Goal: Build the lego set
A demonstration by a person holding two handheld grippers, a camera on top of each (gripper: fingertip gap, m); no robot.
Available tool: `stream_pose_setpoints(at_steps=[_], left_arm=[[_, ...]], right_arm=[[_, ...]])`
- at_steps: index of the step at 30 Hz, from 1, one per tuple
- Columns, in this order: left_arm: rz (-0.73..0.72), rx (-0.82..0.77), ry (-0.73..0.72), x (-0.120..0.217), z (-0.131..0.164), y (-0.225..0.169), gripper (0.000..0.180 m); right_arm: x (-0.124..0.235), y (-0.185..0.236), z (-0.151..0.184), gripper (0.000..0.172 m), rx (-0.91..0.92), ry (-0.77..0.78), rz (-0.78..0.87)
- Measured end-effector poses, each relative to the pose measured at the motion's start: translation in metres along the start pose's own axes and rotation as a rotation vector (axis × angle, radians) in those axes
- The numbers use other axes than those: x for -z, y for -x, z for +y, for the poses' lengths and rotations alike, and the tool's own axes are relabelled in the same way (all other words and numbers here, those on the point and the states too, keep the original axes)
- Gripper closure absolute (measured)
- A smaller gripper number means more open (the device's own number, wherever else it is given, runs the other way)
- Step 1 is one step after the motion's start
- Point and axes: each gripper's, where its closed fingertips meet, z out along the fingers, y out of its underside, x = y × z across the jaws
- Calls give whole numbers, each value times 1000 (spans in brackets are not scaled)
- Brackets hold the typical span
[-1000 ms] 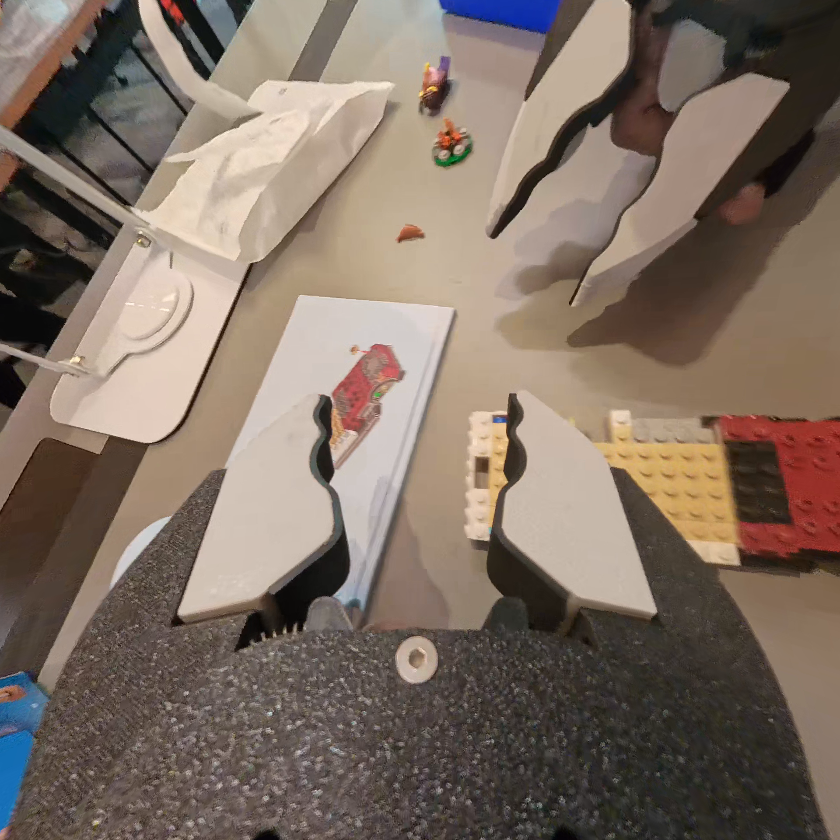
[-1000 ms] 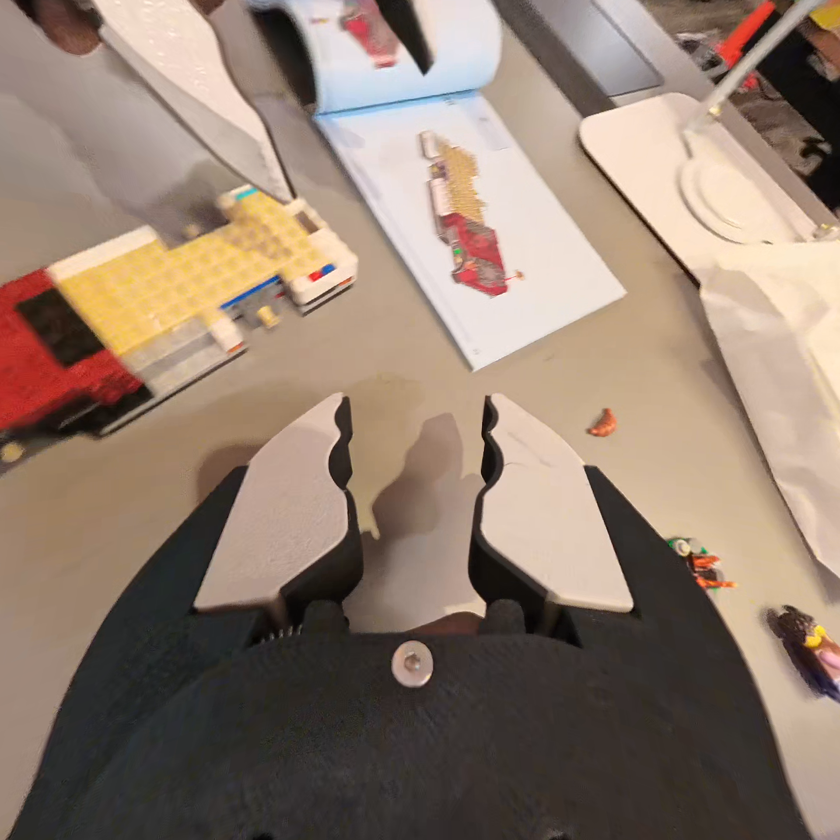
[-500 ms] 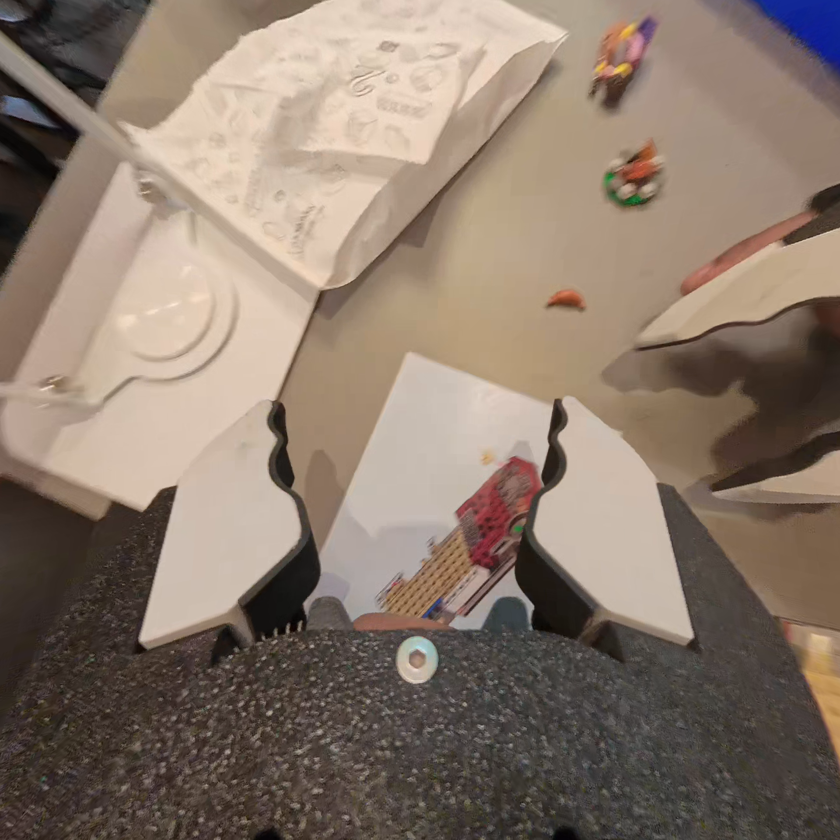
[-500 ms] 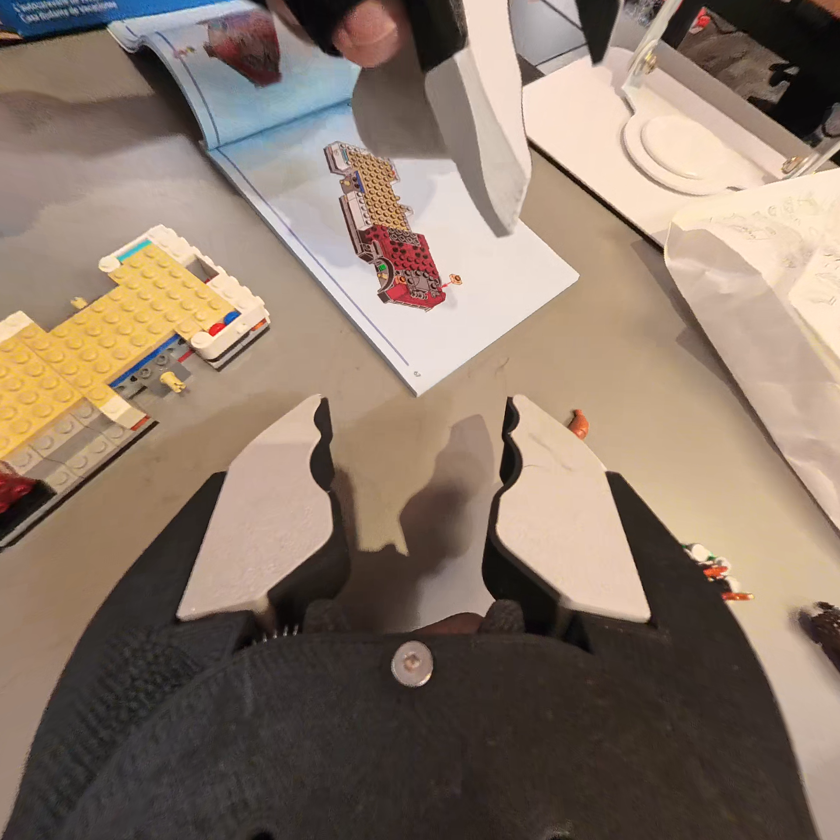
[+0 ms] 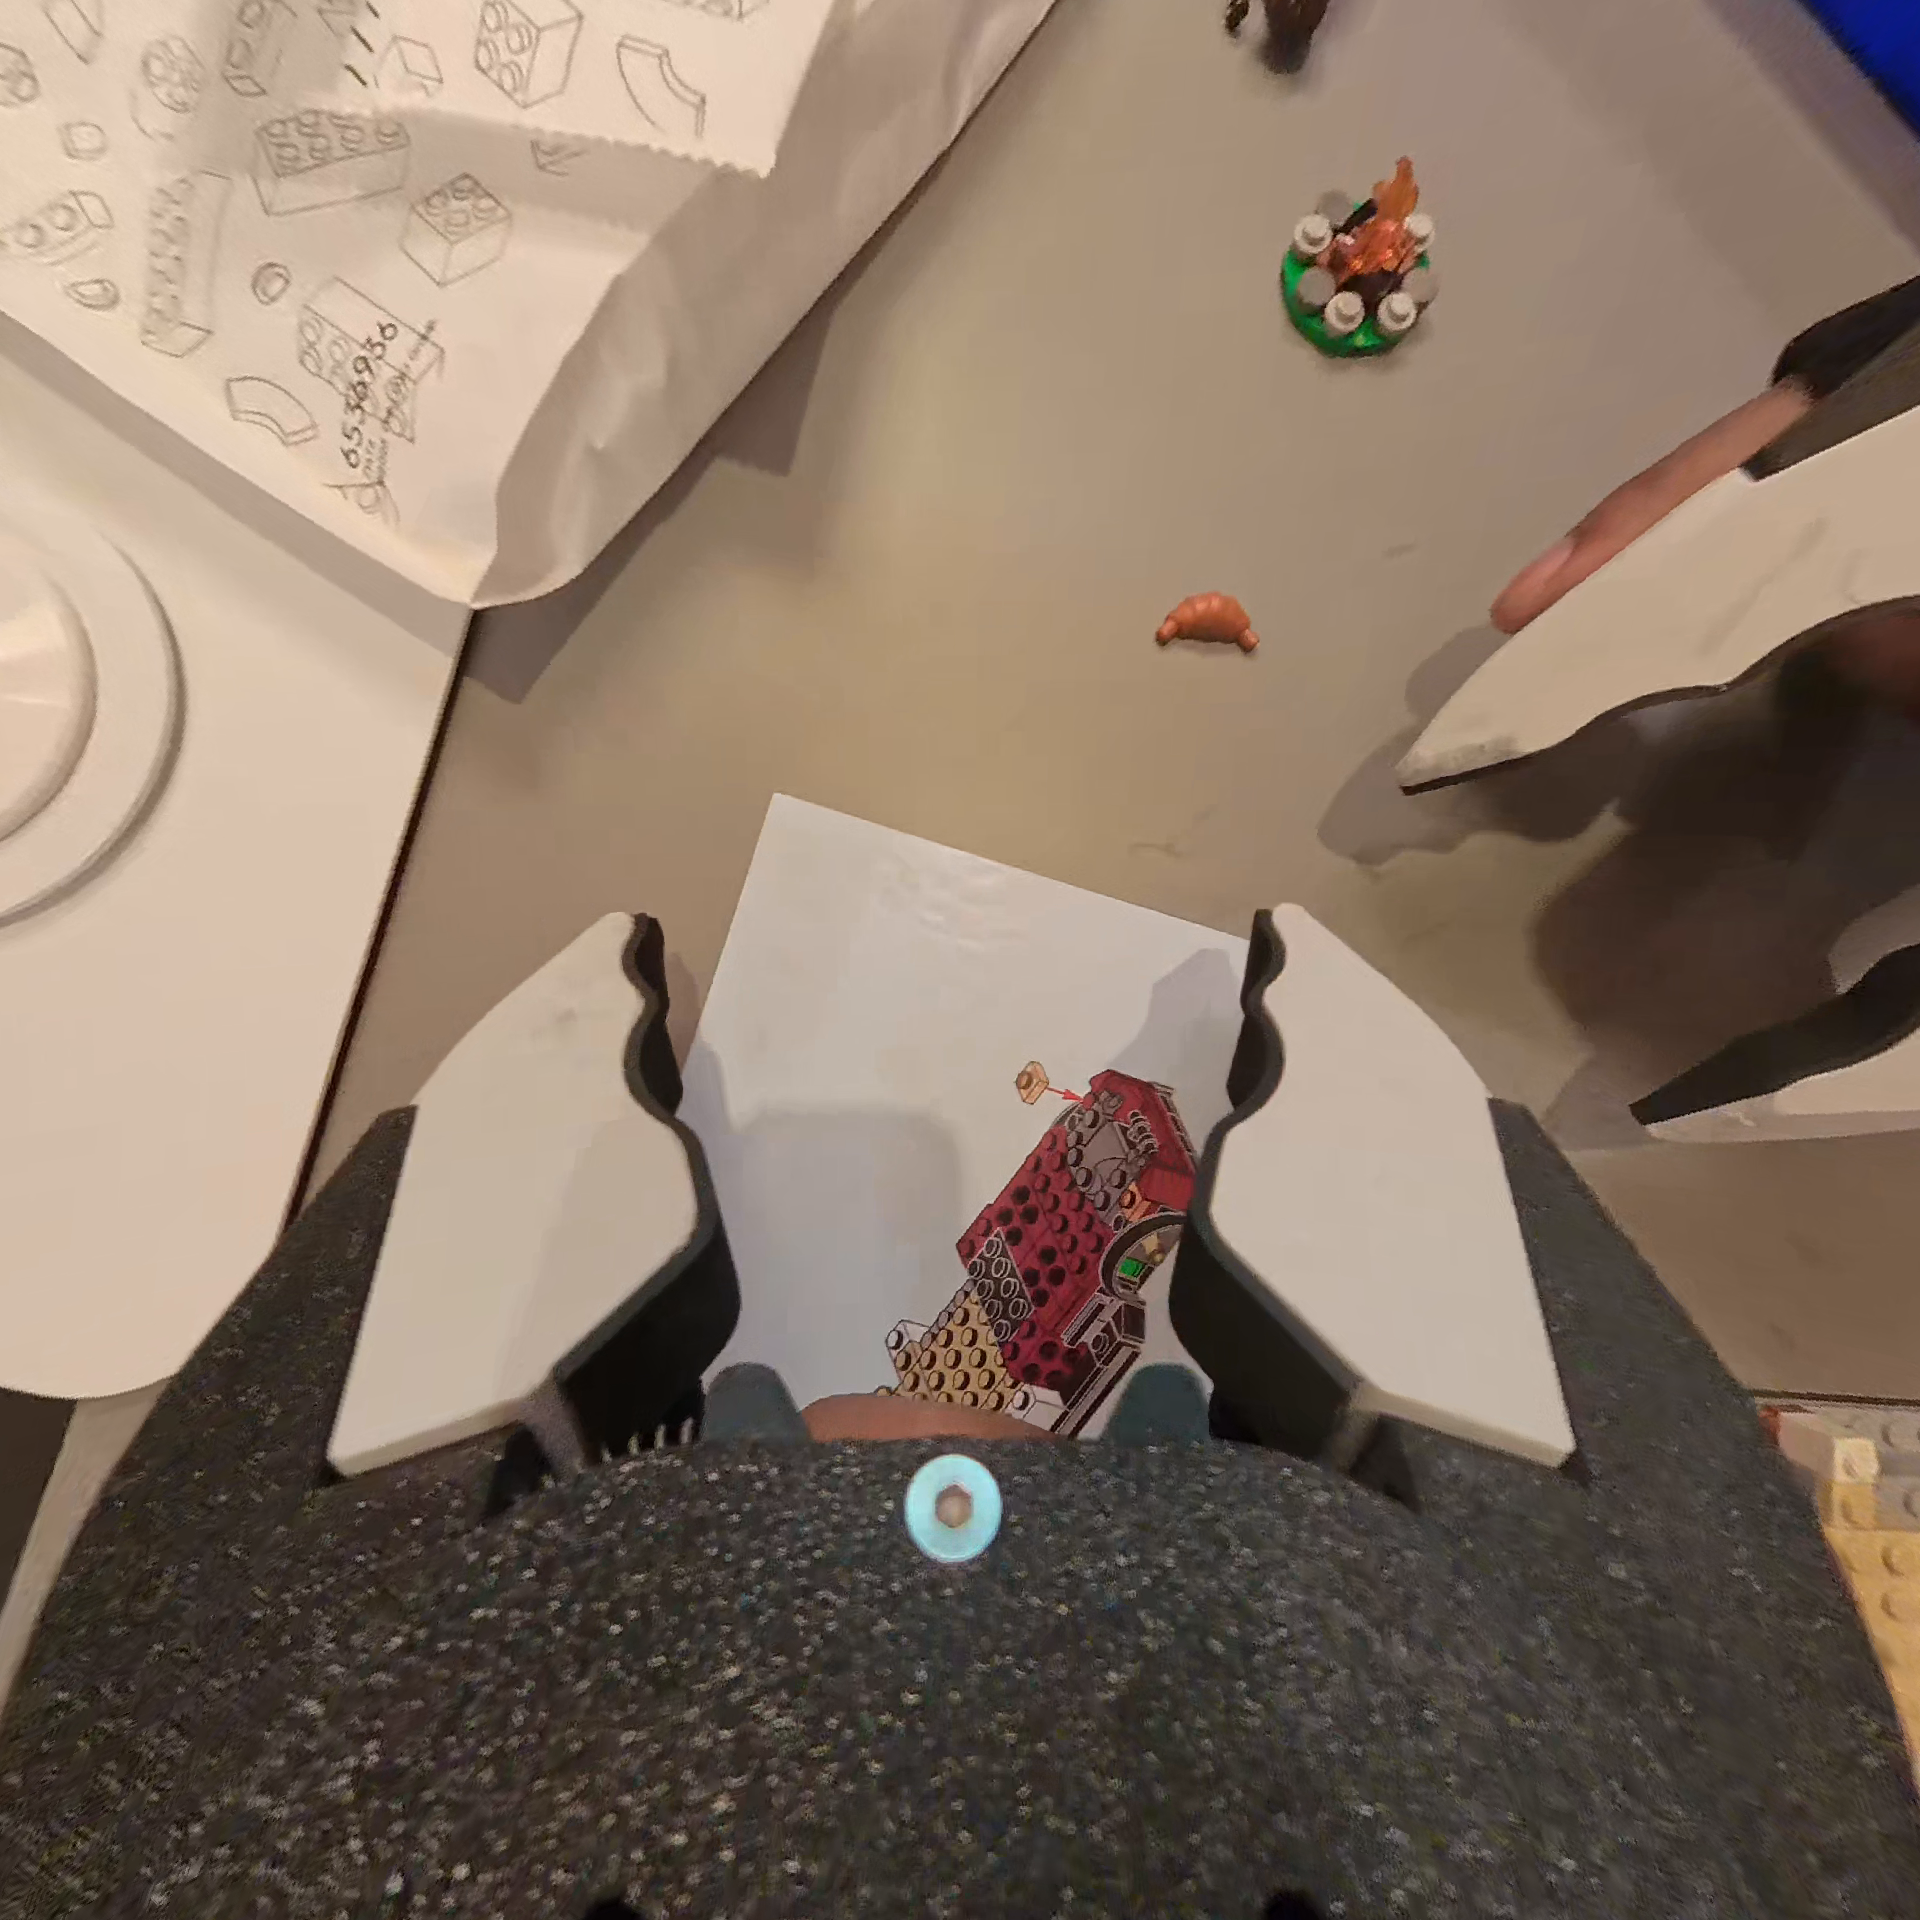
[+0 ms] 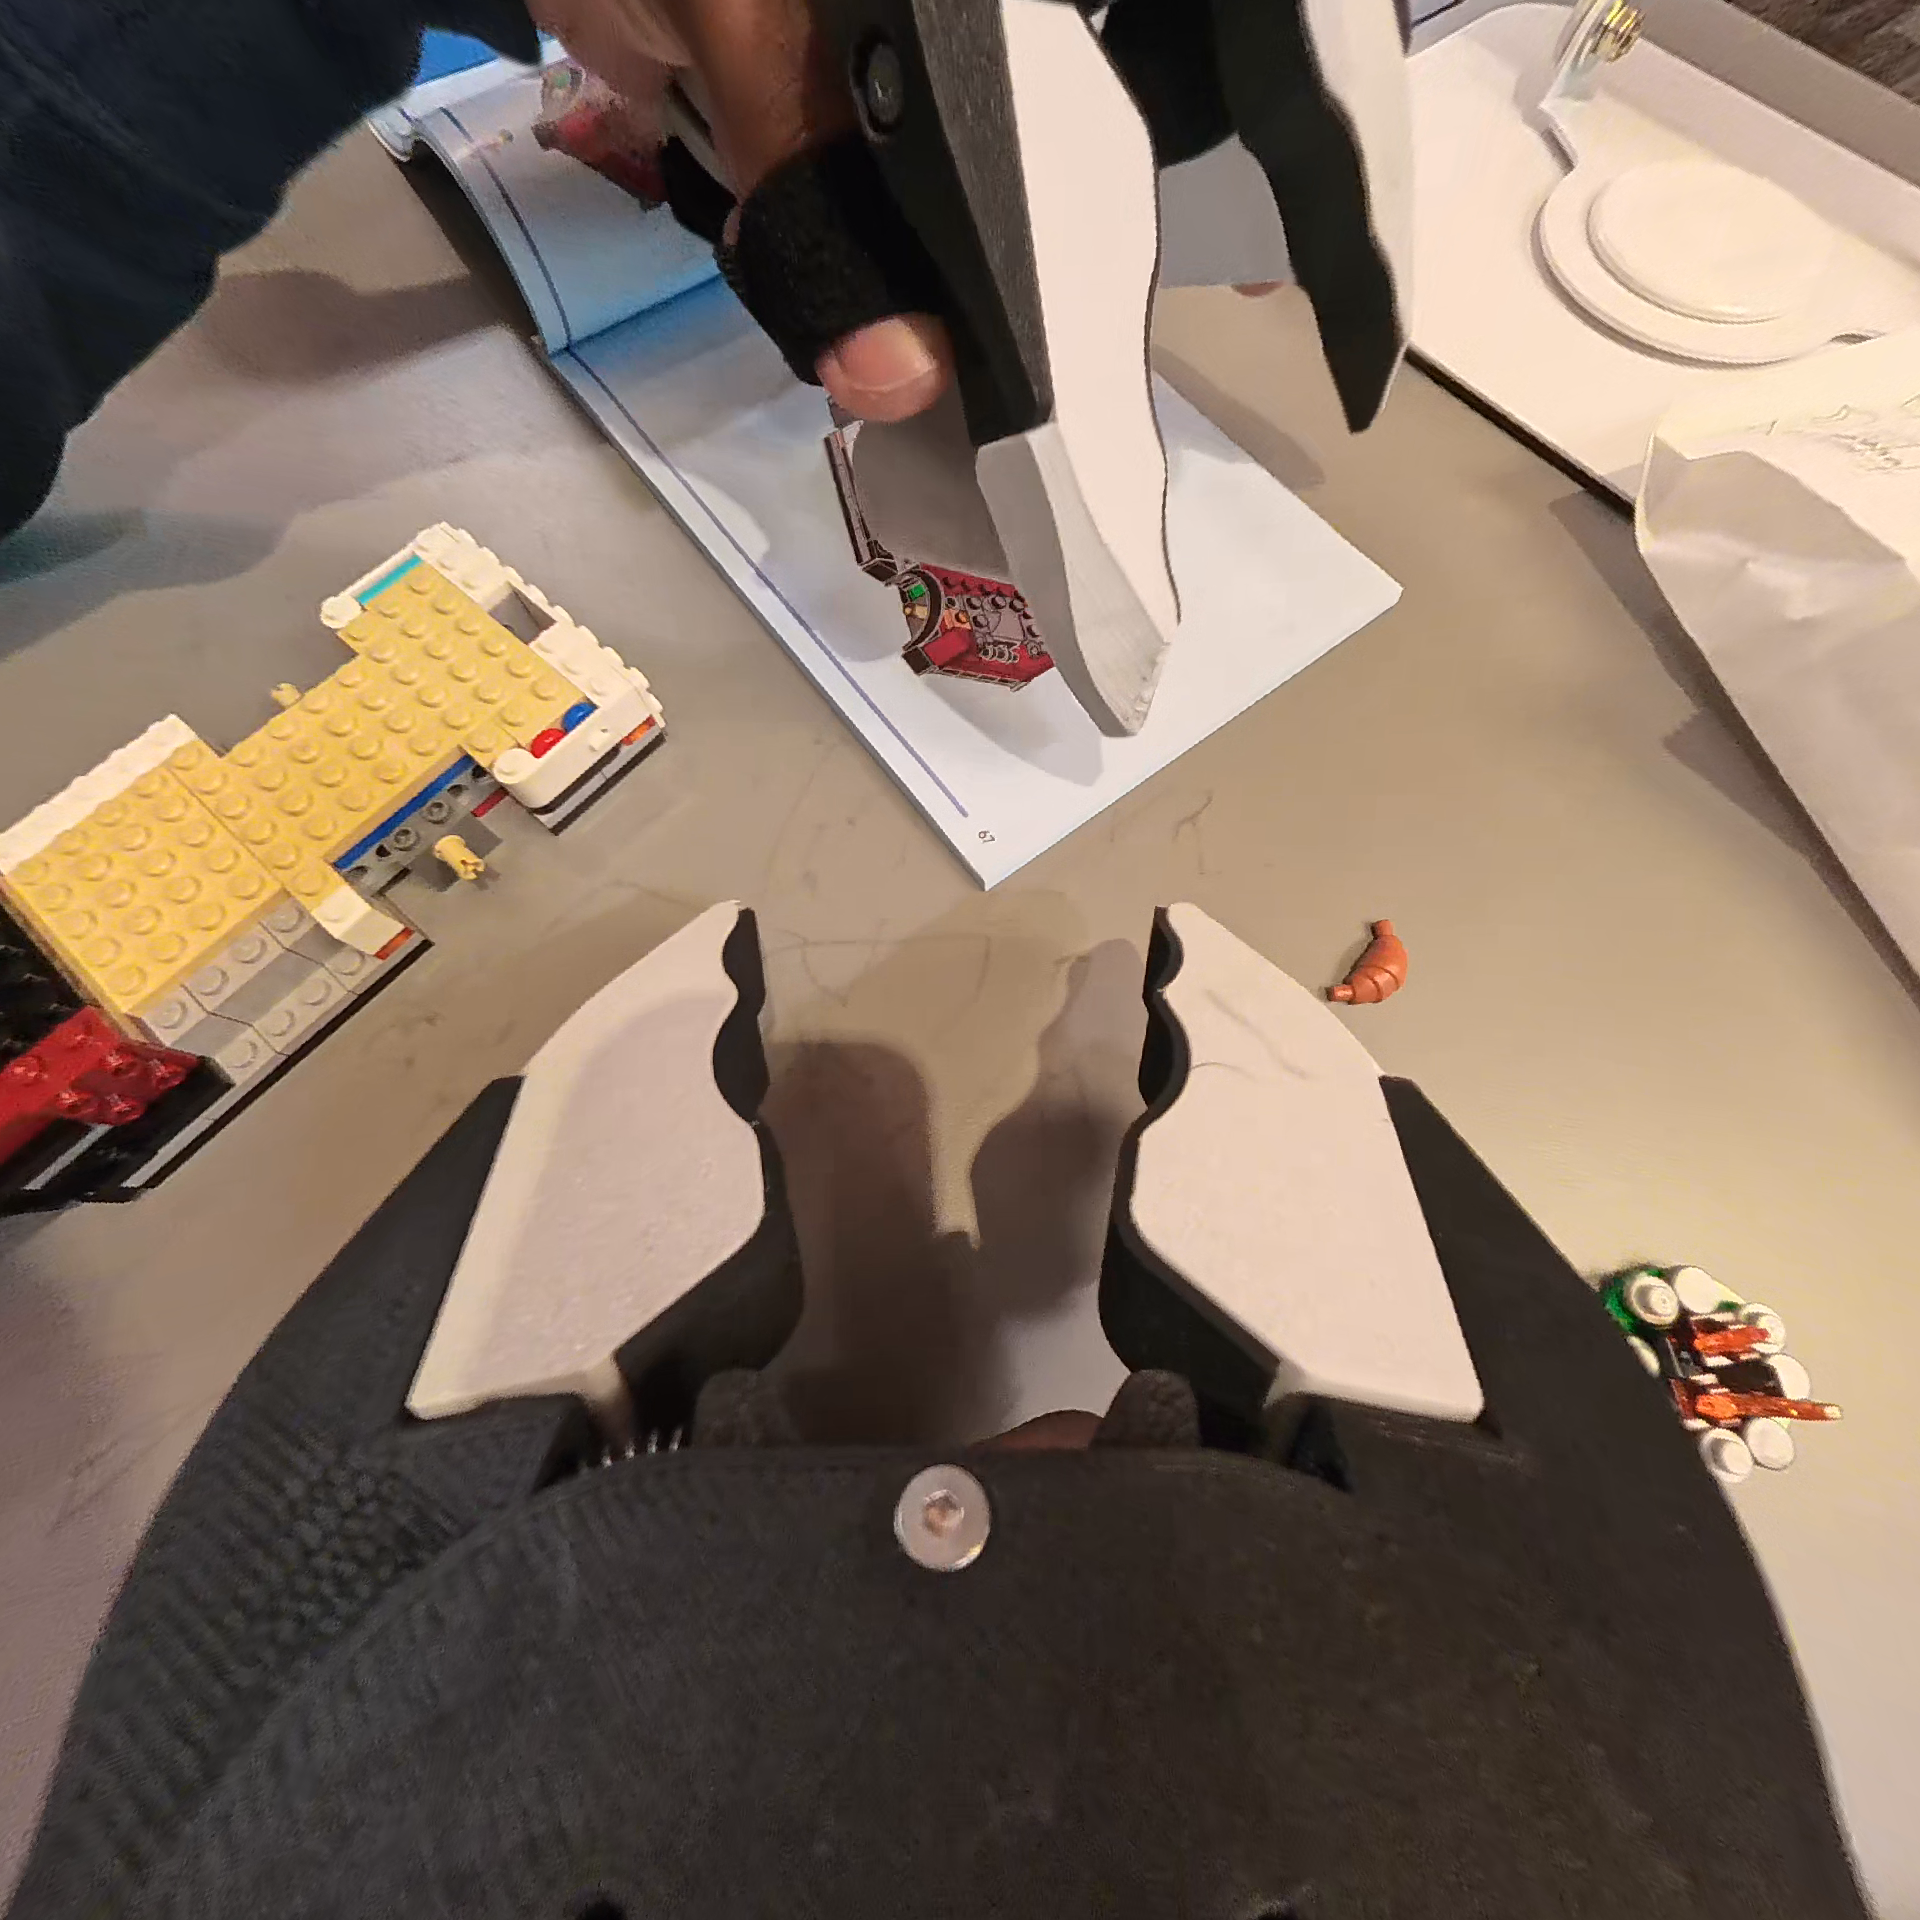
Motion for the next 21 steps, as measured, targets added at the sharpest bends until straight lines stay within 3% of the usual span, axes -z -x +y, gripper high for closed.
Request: stream_pose_setpoints(at_steps=[1,5,21], left_arm=[[17,14,-16,-1,-2,-2,75],[51,77,-35,-8,-4,-3,78],[58,53,6,-11,2,-7,84]], right_arm=[[0,0,0,101,-4,-1,-6],[0,1,0,103,-16,-1,-24],[-2,2,1,104,-11,11,-33]])
